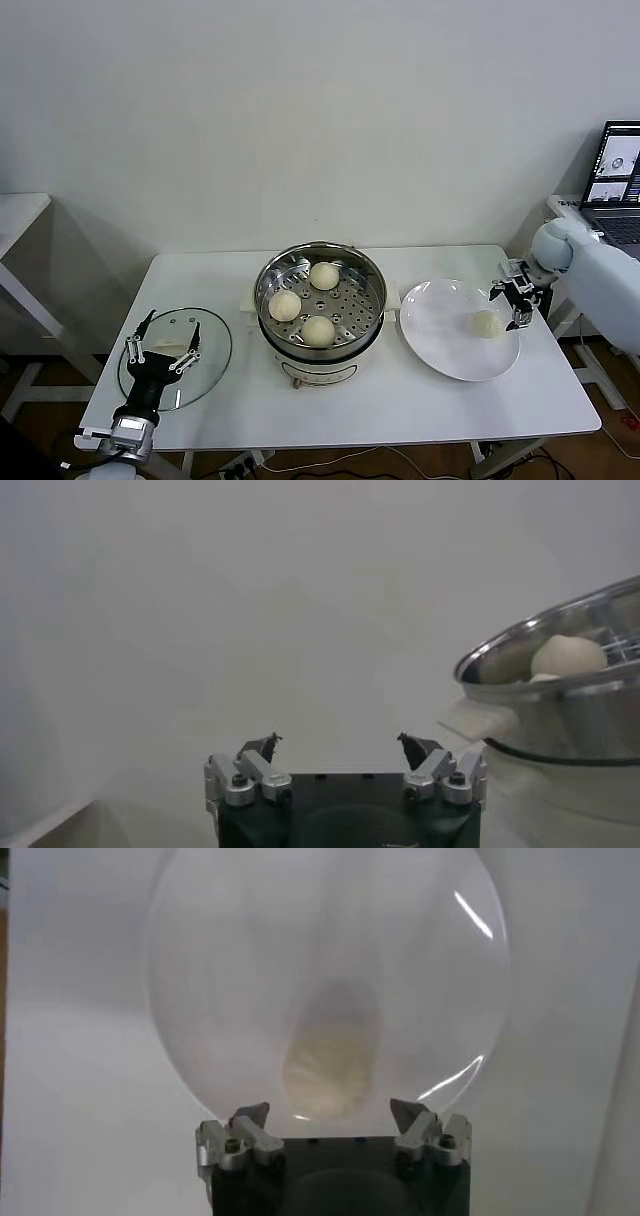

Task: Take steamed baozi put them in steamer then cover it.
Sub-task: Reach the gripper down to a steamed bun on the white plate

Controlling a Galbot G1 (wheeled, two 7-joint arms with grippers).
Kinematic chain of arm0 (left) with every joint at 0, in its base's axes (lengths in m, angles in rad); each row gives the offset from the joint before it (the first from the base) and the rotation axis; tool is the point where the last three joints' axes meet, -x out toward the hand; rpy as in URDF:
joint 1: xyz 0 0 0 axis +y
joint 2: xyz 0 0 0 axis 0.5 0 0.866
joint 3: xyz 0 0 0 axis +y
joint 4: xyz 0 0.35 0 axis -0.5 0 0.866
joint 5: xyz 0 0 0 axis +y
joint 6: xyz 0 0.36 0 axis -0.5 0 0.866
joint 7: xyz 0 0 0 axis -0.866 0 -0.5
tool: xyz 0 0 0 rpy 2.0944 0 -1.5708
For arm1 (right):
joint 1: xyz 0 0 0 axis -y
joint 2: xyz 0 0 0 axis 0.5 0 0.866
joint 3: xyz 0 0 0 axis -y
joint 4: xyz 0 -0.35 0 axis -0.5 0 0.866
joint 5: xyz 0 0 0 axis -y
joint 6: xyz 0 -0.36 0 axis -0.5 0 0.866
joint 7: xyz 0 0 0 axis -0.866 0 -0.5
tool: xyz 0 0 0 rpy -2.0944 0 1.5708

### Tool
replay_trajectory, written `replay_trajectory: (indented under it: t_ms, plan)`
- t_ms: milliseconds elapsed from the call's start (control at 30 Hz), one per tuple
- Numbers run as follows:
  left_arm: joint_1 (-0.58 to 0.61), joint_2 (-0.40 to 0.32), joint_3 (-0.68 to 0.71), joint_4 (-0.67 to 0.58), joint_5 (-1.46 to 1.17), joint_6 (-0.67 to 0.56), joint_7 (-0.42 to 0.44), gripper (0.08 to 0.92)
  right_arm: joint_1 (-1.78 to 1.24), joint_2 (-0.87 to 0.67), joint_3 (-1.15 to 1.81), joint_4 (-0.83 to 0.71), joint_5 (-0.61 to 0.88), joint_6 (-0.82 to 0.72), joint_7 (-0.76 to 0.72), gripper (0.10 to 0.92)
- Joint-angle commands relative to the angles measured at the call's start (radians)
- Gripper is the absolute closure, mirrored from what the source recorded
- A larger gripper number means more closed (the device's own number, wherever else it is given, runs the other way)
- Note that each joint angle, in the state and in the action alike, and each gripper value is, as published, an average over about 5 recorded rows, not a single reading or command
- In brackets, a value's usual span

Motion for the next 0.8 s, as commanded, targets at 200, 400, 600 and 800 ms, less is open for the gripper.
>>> replay_trajectory:
  t_ms: [200,400,600,800]
  plan:
    - [0.004,0.002,-0.008,0.002,0.001,-0.002,0.001,0.177,-0.068,0.089,0.088,-0.107,-0.079,-0.001,0.053,0.203]
    - [0.005,0.002,-0.016,0.001,0.0,-0.003,0.001,0.177,-0.067,0.097,0.091,-0.115,-0.086,0.0,0.052,0.203]
    - [0.002,0.001,-0.015,0.001,-0.001,-0.002,0.001,0.177,-0.071,0.103,0.097,-0.121,-0.099,0.002,0.044,0.221]
    - [0.001,0.001,-0.013,0.0,-0.001,0.0,0.001,0.177,-0.07,0.103,0.103,-0.124,-0.102,0.007,0.046,0.307]
